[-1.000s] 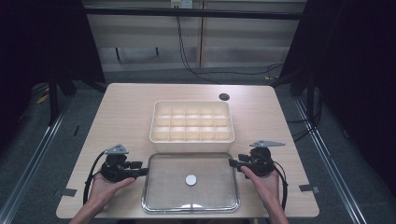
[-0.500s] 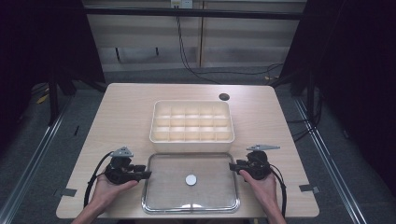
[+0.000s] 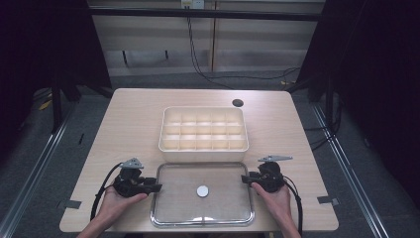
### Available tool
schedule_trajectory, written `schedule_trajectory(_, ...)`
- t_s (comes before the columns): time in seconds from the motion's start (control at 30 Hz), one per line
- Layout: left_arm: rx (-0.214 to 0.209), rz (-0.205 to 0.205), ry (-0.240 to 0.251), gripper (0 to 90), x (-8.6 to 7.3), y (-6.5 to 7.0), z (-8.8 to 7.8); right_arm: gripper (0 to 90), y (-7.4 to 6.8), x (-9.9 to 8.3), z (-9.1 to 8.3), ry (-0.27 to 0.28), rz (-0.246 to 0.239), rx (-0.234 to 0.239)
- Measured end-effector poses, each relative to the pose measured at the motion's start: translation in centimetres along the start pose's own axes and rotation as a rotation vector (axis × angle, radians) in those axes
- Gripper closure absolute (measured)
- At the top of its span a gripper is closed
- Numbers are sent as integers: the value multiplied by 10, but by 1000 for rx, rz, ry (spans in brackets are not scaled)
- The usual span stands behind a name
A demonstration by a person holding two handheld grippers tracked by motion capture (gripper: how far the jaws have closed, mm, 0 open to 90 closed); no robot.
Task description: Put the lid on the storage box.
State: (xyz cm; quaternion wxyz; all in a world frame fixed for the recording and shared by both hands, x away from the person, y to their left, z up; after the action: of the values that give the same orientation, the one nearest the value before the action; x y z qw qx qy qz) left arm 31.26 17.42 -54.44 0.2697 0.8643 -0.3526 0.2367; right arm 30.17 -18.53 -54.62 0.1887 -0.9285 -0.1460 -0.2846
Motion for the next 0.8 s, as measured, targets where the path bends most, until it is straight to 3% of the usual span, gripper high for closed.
schedule_trajectory(0.33, -15, -4, -2, 608, -2, 2, -1, 620, 2, -1, -1, 13, 62, 5)
schedule_trajectory(0.4, -12, -9, 1, 624, -2, 1, -1, 616, 2, -1, -1, 21, 101, 24)
schedule_trajectory(0.57, -4, -4, -1, 629, -3, 1, -1, 618, 9, -2, -2, 48, 250, 139)
schedule_trajectory(0.8, -4, -13, 12, 645, -4, 0, -2, 632, 11, -3, -4, 69, 329, 199)
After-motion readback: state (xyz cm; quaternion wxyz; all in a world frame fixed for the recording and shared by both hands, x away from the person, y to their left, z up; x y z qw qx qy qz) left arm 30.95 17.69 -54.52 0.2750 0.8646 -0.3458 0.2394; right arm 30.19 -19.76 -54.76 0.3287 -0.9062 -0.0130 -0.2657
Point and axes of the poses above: each handheld gripper's, and its own axes: z roughly forward along the jaws, x roughly out of its top, y roughly to its right, the point moved 7 cm from there along z, roughly forward along the jaws, and after that the axes turned 3 degrees about -y, right-handed, at the moved point
